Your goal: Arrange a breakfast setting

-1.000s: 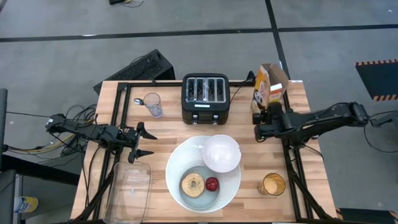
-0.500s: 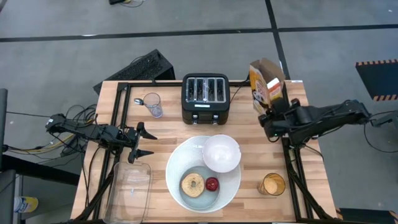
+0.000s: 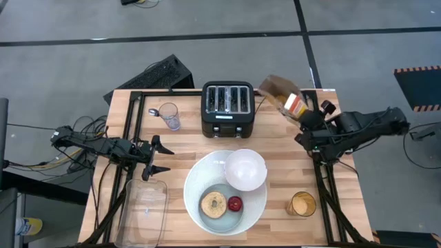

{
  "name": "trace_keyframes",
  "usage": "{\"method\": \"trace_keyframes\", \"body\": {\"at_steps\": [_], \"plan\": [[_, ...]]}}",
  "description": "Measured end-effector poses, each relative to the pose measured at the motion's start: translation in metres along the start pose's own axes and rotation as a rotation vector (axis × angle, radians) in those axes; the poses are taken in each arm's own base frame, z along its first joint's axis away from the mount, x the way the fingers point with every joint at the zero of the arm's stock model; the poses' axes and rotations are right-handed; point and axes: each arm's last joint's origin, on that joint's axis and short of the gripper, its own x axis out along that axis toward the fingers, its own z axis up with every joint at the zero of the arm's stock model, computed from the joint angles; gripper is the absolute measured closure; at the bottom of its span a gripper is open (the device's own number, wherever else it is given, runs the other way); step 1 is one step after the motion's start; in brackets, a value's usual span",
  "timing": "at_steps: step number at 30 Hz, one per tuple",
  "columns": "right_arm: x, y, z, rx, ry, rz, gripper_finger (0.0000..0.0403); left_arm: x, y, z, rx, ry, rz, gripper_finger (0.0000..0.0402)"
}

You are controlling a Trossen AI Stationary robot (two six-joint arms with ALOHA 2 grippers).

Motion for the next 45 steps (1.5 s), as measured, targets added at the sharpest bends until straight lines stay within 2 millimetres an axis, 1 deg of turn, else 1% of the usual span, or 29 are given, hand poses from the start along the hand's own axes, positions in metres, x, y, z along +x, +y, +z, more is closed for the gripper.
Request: {"method": "trace_keyframes", "body": {"at_steps": [7,12,20,25,32,45], "plan": [[-0.01,-0.003,0.003,-0.279,-0.012,0.083,0.0239,0.0,0.0,0.0,0.0,0.0,0.0,0.0082],[-0.018,-0.006,0.006,-0.434,-0.032,0.145,0.0239,0.0,0.0,0.0,0.0,0.0,0.0,0.0082],[-0.024,-0.004,0.006,-0.723,-0.048,0.264,0.0239,0.0,0.0,0.0,0.0,0.0,0.0,0.0082],[-0.022,0.001,0.008,-0.865,-0.049,0.257,0.0239,0.0,0.0,0.0,0.0,0.0,0.0,0.0082],[-0.019,0.013,0.014,-1.047,-0.033,0.237,0.0239,0.0,0.0,0.0,0.0,0.0,0.0,0.0082],[-0.013,0.026,0.021,-1.3,-0.028,0.098,0.0239,0.0,0.0,0.0,0.0,0.0,0.0,0.0082]]}}
